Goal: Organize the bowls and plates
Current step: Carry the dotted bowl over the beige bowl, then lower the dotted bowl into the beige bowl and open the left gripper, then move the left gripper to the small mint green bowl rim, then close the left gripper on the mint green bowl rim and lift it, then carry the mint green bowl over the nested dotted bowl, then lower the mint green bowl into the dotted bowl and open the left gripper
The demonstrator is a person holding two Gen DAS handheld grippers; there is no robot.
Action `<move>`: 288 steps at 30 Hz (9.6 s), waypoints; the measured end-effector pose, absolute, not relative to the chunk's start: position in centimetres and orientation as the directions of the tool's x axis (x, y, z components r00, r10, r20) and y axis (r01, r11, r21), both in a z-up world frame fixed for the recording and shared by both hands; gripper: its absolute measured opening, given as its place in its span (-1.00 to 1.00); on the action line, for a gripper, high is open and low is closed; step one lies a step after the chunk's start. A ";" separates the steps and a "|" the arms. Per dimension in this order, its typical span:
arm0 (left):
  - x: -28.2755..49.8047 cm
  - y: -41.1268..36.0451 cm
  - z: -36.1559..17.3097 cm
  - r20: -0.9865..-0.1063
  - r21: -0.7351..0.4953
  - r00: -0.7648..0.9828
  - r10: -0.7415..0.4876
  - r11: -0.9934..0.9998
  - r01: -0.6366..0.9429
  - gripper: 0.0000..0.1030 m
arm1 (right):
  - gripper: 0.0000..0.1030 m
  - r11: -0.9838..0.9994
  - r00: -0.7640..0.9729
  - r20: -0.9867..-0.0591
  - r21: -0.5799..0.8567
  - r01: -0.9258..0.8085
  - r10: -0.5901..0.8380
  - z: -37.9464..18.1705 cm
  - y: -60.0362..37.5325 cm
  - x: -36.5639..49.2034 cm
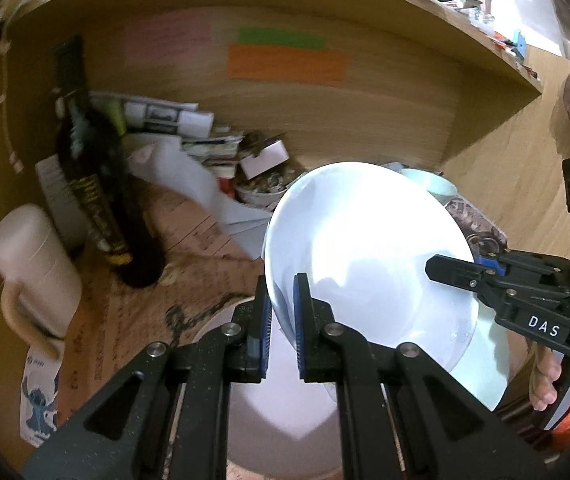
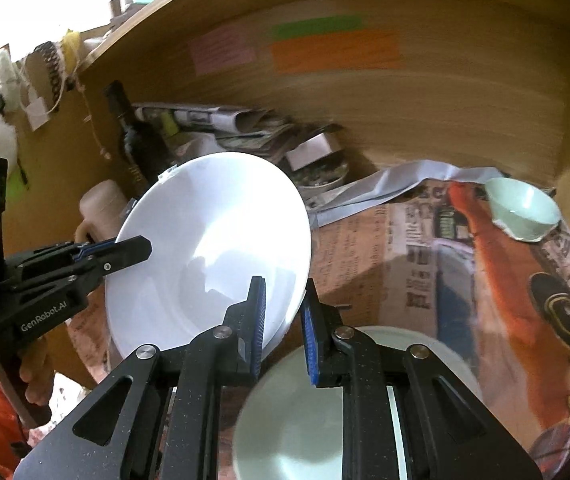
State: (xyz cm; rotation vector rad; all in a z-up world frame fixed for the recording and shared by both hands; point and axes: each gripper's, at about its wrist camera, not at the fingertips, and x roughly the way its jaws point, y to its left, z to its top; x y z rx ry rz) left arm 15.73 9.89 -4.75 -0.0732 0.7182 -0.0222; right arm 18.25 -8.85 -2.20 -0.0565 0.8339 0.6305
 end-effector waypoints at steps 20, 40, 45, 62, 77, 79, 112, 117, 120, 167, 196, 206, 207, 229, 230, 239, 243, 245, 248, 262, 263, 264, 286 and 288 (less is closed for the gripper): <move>12.6 14.5 -9.1 -0.723 -0.143 0.690 -0.039 0.985 -0.093 -0.83 | -0.66 0.774 0.377 -0.785 0.195 -0.602 0.491 -6.5 -4.2 16.8; 12.1 13.6 -10.9 -0.737 0.046 0.670 0.085 0.996 -0.075 -0.80 | -0.66 0.757 0.365 -0.821 0.120 -0.643 0.440 -8.1 -2.4 16.1; 12.2 13.0 -11.5 -0.737 0.102 0.666 0.120 0.993 -0.065 -0.69 | -0.65 0.757 0.393 -0.818 0.078 -0.649 0.421 -8.0 -2.4 16.0; 12.9 13.3 -11.5 -0.760 0.043 0.646 0.075 0.997 -0.065 -0.47 | -0.21 0.726 0.430 -0.809 -0.005 -0.688 0.401 -7.7 -1.7 15.4; 13.6 10.9 -5.4 -0.606 0.040 0.792 0.070 0.998 -0.058 0.32 | 0.66 0.794 0.594 -0.690 -0.047 -0.607 0.413 -3.8 -5.7 16.1; 14.4 10.1 -4.7 -0.590 0.033 0.805 0.060 0.998 -0.051 0.46 | 0.66 0.815 0.610 -0.684 -0.039 -0.579 0.401 -3.4 -7.1 16.9; 38.2 0.2 -6.9 -0.746 -0.082 0.658 -0.104 0.995 0.063 0.72 | -0.05 0.994 0.597 -0.802 0.068 0.080 0.007 -6.6 -29.7 39.5; 40.4 -1.0 -7.3 -0.749 -0.055 0.655 -0.103 0.994 0.093 0.64 | -0.09 0.993 0.567 -0.823 0.064 0.096 -0.002 -7.7 -30.1 40.6; 41.5 -1.9 -7.6 -0.756 -0.036 0.648 -0.097 0.994 0.106 0.55 | -0.14 0.996 0.559 -0.829 0.042 0.084 -0.013 -8.1 -29.9 41.0; 50.7 -6.2 -14.3 -0.896 -0.071 0.429 -0.114 0.991 0.114 -0.13 | -0.44 0.947 0.424 -0.854 0.216 -0.238 0.301 -7.9 -25.4 36.7; 46.5 -8.2 -11.6 -0.868 -0.016 0.478 -0.131 0.971 0.238 -0.77 | -0.62 0.975 0.527 -0.822 0.148 -0.167 0.215 -6.5 -24.3 35.6; 40.0 -5.3 -7.0 -0.820 -0.033 0.554 -0.145 0.978 0.206 -0.78 | -0.62 0.957 0.593 -0.755 0.169 -0.237 0.281 -2.8 -23.3 31.0; 39.4 -5.1 -6.9 -0.817 -0.041 0.557 -0.149 0.979 0.201 -0.78 | -0.62 0.954 0.599 -0.746 0.174 -0.246 0.290 -2.4 -23.2 30.5; 24.8 4.4 -4.1 -0.732 -0.086 0.674 -0.101 0.995 0.056 -0.78 | -0.61 0.879 0.592 -0.673 0.193 -0.437 0.442 -1.2 -15.0 22.0; 24.3 4.7 -4.2 -0.726 -0.081 0.682 -0.093 0.995 0.049 -0.78 | -0.61 0.875 0.587 -0.673 0.197 -0.443 0.449 -1.4 -14.7 21.8; 19.9 8.6 -5.4 -0.691 -0.082 0.721 -0.046 0.997 -0.015 -0.77 | -0.61 0.830 0.524 -0.679 0.239 -0.503 0.513 -2.9 -11.4 20.1; 18.2 10.3 -5.8 -0.693 -0.099 0.720 -0.037 0.994 -0.043 -0.77 | -0.61 0.810 0.494 -0.682 0.259 -0.526 0.539 -3.5 -9.9 19.6; 17.3 11.1 -6.1 -0.694 -0.107 0.720 -0.032 0.992 -0.059 -0.77 | -0.61 0.798 0.476 -0.684 0.271 -0.538 0.553 -3.9 -9.3 19.3; 16.2 12.2 -6.5 -0.692 -0.115 0.721 -0.024 0.990 -0.078 -0.77 | -0.61 0.784 0.456 -0.688 0.274 -0.557 0.565 -4.2 -8.2 18.8; 12.6 14.0 -8.7 -0.721 -0.136 0.693 -0.013 0.983 -0.122 -0.77 | -0.61 0.755 0.409 -0.713 0.256 -0.604 0.569 -5.7 -5.6 16.3; 12.4 14.0 -9.0 -0.726 -0.136 0.687 -0.014 0.983 -0.124 -0.76 | -0.61 0.756 0.409 -0.716 0.252 -0.604 0.566 -5.7 -5.5 16.2; 12.3 14.0 -9.2 -0.729 -0.137 0.685 -0.015 0.983 -0.124 -0.76 | -0.61 0.757 0.409 -0.720 0.245 -0.606 0.561 -5.8 -5.4 16.1; 11.6 13.4 -10.7 -0.735 -0.023 0.675 0.065 0.992 -0.120 -0.74 | -0.56 0.760 0.458 -0.745 0.100 -0.642 0.485 -6.4 -3.7 14.9; 11.6 13.5 -10.8 -0.738 -0.024 0.672 0.061 0.993 -0.117 -0.74 | -0.53 0.766 0.491 -0.740 0.051 -0.640 0.459 -6.1 -3.5 14.6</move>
